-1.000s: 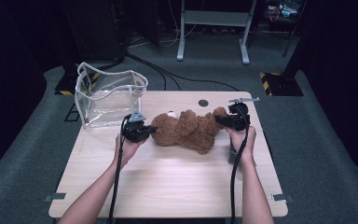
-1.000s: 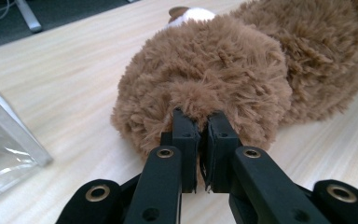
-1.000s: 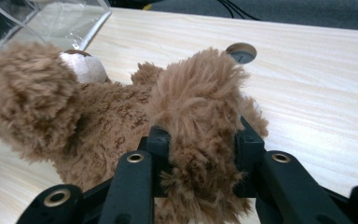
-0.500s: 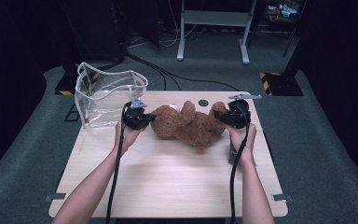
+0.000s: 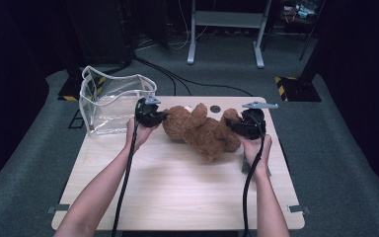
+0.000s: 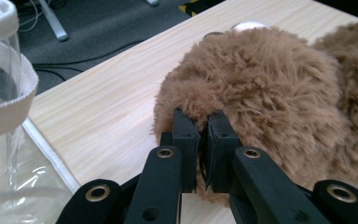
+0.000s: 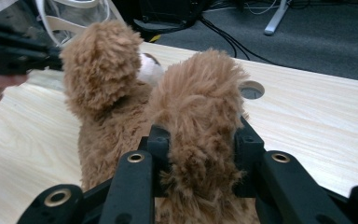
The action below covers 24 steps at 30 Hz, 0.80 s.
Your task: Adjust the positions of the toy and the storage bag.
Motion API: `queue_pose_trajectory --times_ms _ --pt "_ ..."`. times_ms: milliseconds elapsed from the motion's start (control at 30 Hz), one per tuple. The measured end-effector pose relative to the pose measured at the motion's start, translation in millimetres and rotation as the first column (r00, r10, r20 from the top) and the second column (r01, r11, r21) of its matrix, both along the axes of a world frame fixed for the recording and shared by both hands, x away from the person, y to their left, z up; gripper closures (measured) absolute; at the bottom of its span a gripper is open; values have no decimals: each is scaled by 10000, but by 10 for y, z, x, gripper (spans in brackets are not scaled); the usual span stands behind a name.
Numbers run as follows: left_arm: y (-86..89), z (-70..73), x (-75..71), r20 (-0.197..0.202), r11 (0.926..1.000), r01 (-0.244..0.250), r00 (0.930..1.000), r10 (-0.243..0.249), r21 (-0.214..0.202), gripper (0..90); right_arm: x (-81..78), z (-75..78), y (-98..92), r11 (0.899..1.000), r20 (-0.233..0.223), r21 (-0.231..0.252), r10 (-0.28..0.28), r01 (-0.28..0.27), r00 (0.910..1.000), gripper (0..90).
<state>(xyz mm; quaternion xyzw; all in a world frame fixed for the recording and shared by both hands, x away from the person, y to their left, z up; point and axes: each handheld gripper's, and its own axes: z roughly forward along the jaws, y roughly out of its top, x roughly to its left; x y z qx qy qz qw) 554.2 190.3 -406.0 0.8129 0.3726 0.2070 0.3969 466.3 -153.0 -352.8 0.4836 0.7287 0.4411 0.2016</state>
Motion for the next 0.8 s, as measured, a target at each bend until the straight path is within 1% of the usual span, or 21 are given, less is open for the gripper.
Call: queue_pose_trajectory --times_ms 100,133,200,233,267,333,367,400,433,467,500,533,567,600,633,700,733,800 --pt "-43 22 72 -33 9998 17 10000 -16 196 849 -55 -20 19 10000 16 63 59 -59 10000 670" --pt "-71 23 98 -50 9999 -40 10000 41 129 849 -68 -31 23 9999 39 66 81 -81 10000 670" --pt "-121 26 146 -114 9997 -88 9999 90 240 849 -96 -54 36 9999 -20 81 129 -129 9999 670" --pt "-146 23 168 -212 9991 -56 9998 65 415 849 -105 -73 43 9999 -59 107 132 -132 9999 670" --pt "-170 6 190 -246 9986 -39 9997 52 535 848 -110 -94 48 9998 -137 149 133 -131 9998 669" --pt "-207 -52 223 -514 9977 -93 9986 128 674 844 -125 -148 58 9998 -273 157 145 -141 9995 668" --pt "-217 -96 239 -612 9978 -164 9979 204 648 840 -129 -180 65 9997 -341 150 176 -171 9993 668" --pt "-220 -139 249 -818 9976 -189 9964 242 660 829 -131 -215 75 9997 -440 174 178 -171 9989 667" --pt "-221 -187 256 -960 9981 -200 9951 255 581 813 -133 -249 84 9998 -535 137 183 -176 9984 666" --pt "-217 -231 252 -1088 9985 -220 9937 272 493 791 -133 -286 94 9997 -662 154 198 -188 9976 665" --pt "-198 -253 242 -1145 9986 -322 9927 370 431 733 -134 -321 101 9997 -733 131 209 -199 9971 664" --pt "-167 -264 232 -1231 9989 -321 9917 359 329 674 -135 -353 104 9996 -783 147 249 -238 9966 664" --pt "-145 -269 220 -1285 9991 -361 9909 390 244 637 -139 -376 103 9995 -792 172 272 -260 9965 663" --pt "-103 -276 200 -1269 9988 -466 9907 484 177 582 -146 -387 103 9995 -810 225 256 -239 9964 662" --pt "-73 -282 177 -1346 9986 -520 9895 528 91 513 -153 -397 97 9993 -840 256 310 -290 9960 660" --pt "-18 -292 118 -1422 9989 -436 9888 454 153 414 -164 -407 103 9990 -916 333 329 -300 9953 657" --pt "-15 -301 71 -1483 9989 -458 9879 450 -19 373 -168 -413 109 9990 -881 321 346 -319 9955 655" --pt "-4 -300 -25 -1313 9993 -349 9908 330 -121 345 -174 -430 129 9986 -947 356 422 -389 9946 653"
